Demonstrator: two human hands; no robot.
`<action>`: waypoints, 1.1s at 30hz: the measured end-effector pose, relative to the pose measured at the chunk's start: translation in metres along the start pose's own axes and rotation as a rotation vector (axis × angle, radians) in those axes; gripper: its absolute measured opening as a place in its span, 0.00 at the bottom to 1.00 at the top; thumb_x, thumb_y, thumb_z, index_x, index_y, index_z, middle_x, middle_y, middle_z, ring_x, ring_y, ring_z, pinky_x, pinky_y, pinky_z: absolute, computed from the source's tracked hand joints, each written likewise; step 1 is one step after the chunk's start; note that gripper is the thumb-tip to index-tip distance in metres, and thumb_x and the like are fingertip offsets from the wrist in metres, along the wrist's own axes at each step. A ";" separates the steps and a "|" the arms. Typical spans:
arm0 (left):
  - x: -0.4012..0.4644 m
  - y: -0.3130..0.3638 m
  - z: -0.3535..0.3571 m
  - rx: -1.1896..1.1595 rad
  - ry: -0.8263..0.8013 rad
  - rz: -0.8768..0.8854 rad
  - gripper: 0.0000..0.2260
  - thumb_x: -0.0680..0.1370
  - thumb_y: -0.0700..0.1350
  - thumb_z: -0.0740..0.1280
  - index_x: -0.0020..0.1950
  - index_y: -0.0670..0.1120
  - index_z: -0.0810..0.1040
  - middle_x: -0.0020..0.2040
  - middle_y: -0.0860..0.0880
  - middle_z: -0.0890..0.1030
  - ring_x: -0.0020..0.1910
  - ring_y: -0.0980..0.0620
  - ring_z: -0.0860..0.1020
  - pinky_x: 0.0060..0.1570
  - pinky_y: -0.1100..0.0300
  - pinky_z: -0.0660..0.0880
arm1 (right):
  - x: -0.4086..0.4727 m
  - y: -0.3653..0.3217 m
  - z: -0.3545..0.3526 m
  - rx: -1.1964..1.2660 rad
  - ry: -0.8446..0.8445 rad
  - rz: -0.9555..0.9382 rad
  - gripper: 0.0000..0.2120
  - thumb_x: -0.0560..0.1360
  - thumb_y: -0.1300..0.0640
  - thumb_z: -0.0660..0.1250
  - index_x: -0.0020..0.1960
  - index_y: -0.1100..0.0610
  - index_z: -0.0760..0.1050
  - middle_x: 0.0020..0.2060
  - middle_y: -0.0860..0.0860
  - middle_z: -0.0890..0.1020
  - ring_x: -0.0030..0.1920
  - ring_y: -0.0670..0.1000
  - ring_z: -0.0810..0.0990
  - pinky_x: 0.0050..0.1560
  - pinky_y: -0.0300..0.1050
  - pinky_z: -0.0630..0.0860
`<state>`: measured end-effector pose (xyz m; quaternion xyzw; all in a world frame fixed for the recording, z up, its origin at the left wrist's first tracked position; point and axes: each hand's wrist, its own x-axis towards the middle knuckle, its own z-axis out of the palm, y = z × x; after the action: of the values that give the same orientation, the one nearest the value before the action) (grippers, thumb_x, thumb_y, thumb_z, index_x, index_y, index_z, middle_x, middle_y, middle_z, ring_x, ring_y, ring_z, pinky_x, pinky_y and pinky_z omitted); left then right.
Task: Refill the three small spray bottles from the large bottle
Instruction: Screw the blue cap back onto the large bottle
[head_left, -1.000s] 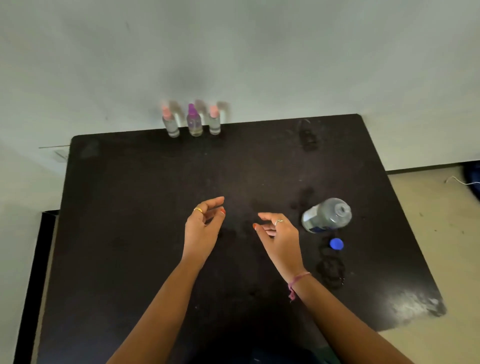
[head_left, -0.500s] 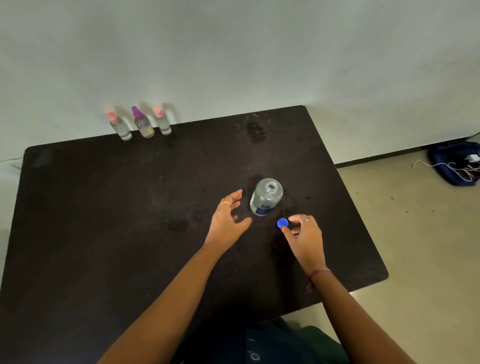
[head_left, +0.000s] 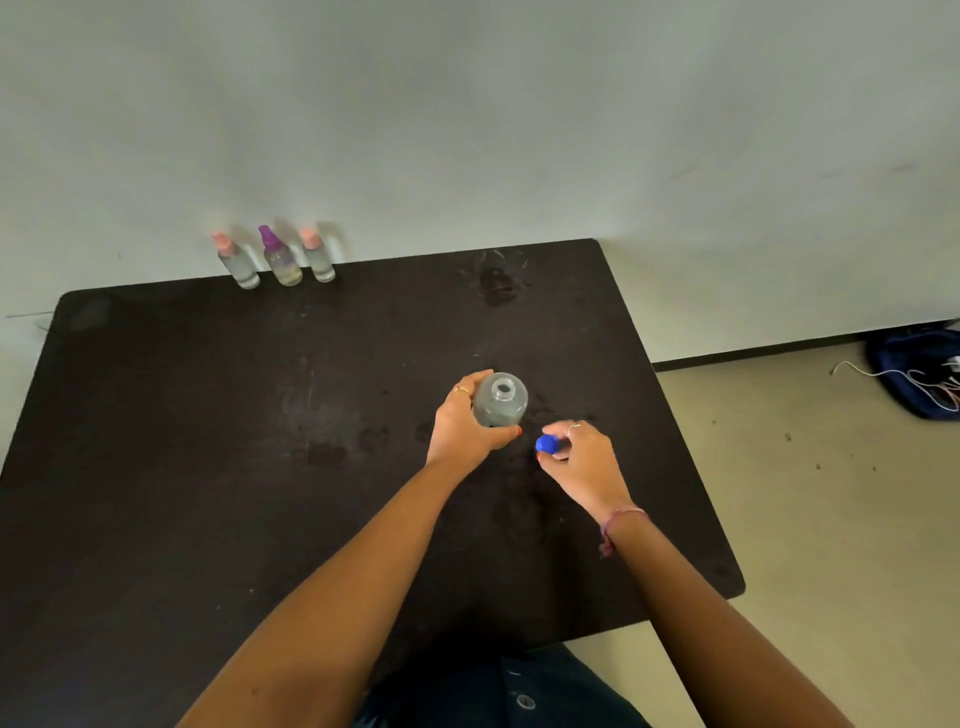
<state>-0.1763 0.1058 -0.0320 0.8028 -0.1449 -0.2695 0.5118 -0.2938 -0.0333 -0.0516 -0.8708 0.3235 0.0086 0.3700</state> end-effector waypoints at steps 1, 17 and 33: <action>-0.001 0.001 0.000 -0.030 0.028 -0.003 0.35 0.64 0.42 0.81 0.67 0.55 0.70 0.62 0.54 0.76 0.61 0.54 0.76 0.57 0.64 0.74 | 0.001 -0.005 -0.010 0.051 0.022 0.005 0.13 0.70 0.63 0.72 0.54 0.56 0.79 0.49 0.52 0.81 0.46 0.49 0.82 0.54 0.46 0.79; -0.037 0.128 -0.035 -0.198 0.122 0.234 0.34 0.64 0.44 0.81 0.66 0.56 0.72 0.60 0.53 0.77 0.58 0.54 0.78 0.54 0.60 0.79 | -0.009 -0.142 -0.165 0.911 0.021 -0.415 0.16 0.67 0.67 0.74 0.53 0.56 0.78 0.47 0.50 0.84 0.50 0.49 0.81 0.54 0.42 0.76; -0.069 0.177 -0.044 -0.237 0.069 0.291 0.34 0.65 0.40 0.80 0.68 0.51 0.73 0.58 0.52 0.80 0.55 0.54 0.79 0.52 0.61 0.78 | -0.029 -0.180 -0.203 0.656 -0.108 -0.660 0.18 0.72 0.67 0.71 0.61 0.58 0.77 0.51 0.49 0.84 0.53 0.48 0.82 0.55 0.41 0.77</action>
<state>-0.1987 0.0969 0.1614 0.7164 -0.2090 -0.1802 0.6408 -0.2599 -0.0561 0.2177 -0.7624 -0.0049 -0.1672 0.6251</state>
